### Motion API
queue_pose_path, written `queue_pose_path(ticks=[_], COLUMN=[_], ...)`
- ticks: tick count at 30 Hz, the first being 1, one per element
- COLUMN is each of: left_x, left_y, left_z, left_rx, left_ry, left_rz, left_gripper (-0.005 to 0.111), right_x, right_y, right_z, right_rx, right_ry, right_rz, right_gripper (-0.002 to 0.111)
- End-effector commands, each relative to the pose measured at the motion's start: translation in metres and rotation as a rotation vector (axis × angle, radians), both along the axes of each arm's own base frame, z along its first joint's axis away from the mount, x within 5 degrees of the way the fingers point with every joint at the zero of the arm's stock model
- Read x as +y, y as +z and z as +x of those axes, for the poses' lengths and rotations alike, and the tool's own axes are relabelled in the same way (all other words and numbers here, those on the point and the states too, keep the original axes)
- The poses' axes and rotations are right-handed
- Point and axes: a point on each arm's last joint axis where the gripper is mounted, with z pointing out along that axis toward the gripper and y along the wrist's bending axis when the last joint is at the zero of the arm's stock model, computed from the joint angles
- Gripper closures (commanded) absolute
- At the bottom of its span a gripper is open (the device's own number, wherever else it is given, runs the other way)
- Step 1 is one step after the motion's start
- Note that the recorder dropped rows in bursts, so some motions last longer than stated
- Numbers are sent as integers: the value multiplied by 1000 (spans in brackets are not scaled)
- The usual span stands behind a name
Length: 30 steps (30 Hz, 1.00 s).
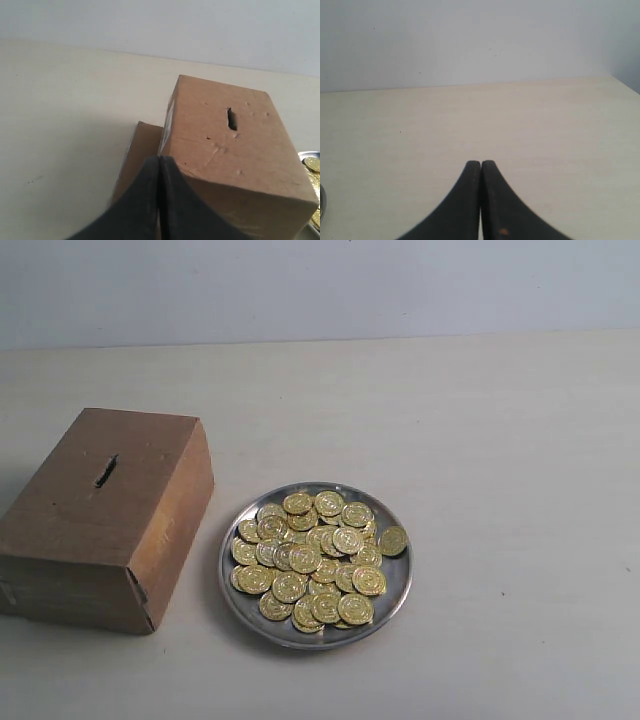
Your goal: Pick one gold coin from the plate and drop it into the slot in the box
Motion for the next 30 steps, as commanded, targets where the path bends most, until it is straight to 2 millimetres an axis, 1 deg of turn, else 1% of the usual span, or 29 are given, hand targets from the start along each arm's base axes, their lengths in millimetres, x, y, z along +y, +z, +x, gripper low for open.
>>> queue_pose_path(ticks=[1,18,22,30], left_x=[1,2,2,2], left_y=[-1,-1,-1,-1], left_z=[0,0,0,0], left_rx=[5,0,-4,-3], left_ry=[28,30,18,13], left_rz=[-41,-7,37,17], left_gripper=[107,107,107,107], right_x=[0,0,0,0], right_y=[-1,-1,-1,-1], right_z=[0,0,0,0], right_rx=[-4,-4,-4,-4], right_ry=[-5,-5,-5,-5], right_rz=[-5,-6,-6,-5], right_gripper=[108,108,108,108])
